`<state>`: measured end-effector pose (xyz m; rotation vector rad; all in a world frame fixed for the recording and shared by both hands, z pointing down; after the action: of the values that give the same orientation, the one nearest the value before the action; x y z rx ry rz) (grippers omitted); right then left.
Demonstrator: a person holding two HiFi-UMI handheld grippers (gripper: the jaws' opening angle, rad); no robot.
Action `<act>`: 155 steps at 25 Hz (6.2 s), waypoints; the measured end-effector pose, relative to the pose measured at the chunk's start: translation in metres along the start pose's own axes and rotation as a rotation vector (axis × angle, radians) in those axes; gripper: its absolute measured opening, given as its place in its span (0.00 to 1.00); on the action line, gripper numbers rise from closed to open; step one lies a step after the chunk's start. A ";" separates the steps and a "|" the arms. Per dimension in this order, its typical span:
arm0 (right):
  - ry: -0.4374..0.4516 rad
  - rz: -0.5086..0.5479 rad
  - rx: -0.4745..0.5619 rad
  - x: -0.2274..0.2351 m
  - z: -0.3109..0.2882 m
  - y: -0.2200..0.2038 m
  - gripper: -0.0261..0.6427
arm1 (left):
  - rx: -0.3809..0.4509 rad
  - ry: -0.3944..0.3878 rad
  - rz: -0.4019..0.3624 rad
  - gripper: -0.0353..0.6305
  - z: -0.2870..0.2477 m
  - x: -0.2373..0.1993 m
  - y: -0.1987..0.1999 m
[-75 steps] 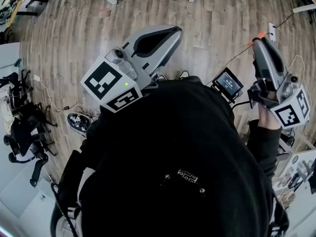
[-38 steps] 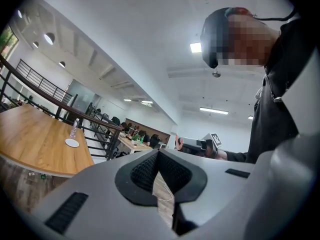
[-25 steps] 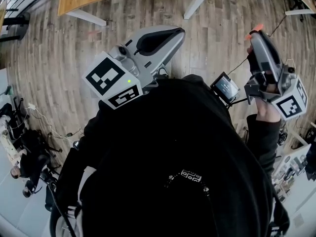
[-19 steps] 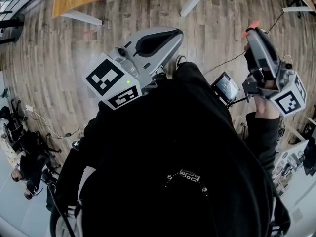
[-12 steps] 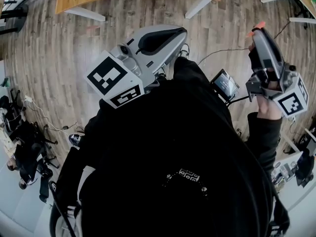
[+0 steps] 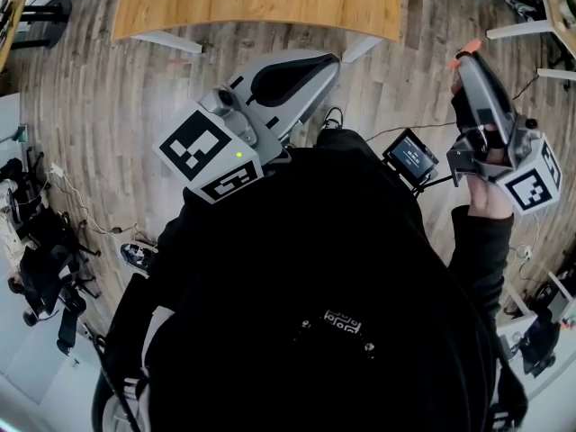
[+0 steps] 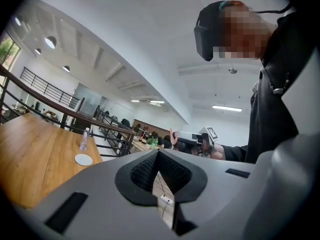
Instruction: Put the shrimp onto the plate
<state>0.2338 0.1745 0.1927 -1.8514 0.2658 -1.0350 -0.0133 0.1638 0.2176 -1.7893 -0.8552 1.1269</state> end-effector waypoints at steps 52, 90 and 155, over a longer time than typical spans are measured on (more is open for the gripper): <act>-0.285 -0.060 0.079 0.148 -0.150 0.120 0.14 | -0.053 -0.303 -0.007 0.06 -0.121 -0.269 0.126; -0.054 -0.054 -0.165 0.223 -0.260 0.148 0.14 | -0.035 -0.021 0.101 0.06 -0.092 -0.354 0.120; -0.170 0.067 -0.954 0.516 -0.390 0.002 0.14 | -0.090 0.438 0.397 0.06 -0.019 -0.345 0.049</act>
<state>0.2595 -0.3715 0.5388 -2.7291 0.8166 -0.7321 -0.1159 -0.1596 0.3009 -2.2332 -0.3006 0.8839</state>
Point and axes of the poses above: the fingertips, and each gripper's own axes: z backward along the fingers, x to its right, y out of its top, the point moved 6 cm from there along z, backward along the fingers, and after that the axes turned 12 degrees about -x, right-handed, at the moved point
